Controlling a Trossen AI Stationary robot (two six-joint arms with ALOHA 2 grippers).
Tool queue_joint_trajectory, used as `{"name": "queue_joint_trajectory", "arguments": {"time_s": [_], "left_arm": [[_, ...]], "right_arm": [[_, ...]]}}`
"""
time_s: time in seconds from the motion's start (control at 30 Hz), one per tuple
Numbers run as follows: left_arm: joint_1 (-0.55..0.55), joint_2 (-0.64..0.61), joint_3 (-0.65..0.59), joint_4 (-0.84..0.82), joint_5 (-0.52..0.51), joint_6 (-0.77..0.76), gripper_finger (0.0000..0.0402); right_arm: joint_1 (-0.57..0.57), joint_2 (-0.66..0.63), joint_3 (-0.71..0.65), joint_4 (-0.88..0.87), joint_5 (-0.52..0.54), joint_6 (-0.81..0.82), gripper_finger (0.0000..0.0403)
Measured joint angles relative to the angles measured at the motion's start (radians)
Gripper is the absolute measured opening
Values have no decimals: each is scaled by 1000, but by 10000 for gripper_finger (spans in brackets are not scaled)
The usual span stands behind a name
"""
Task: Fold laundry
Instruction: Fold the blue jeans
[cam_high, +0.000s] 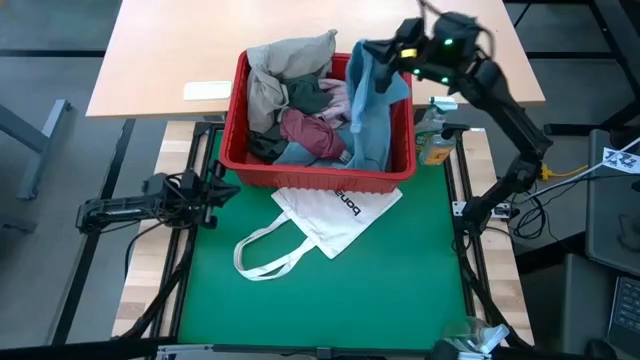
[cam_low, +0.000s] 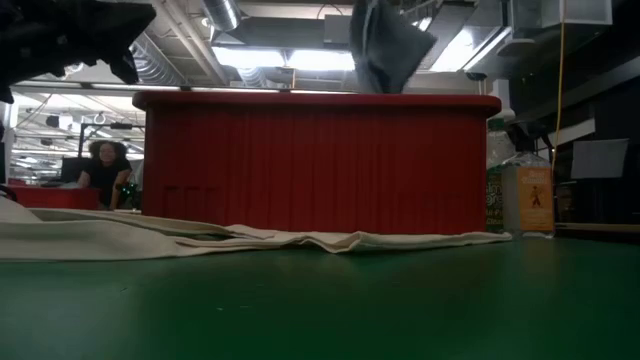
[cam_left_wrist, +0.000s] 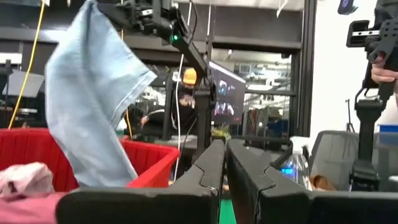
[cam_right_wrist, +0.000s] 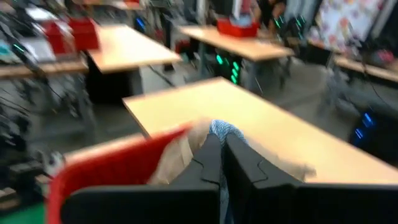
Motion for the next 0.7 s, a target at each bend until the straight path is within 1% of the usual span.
{"name": "queue_joint_trajectory", "arguments": {"time_s": [0.2,0.33,0.47,0.57,0.7], "left_arm": [[0,58,0,123,-10,2,15],[0,139,0,264,-19,3,15],[0,257,32,349,-44,3,15],[0,368,98,361,-68,9,15],[0,541,210,361,-74,80,15]], "right_arm": [[0,0,121,-1,-64,10,2],[0,0,166,0,-73,11,2],[0,0,175,7,-87,12,2],[0,1,175,9,-87,12,2],[-1,1,175,13,-87,11,2]]}}
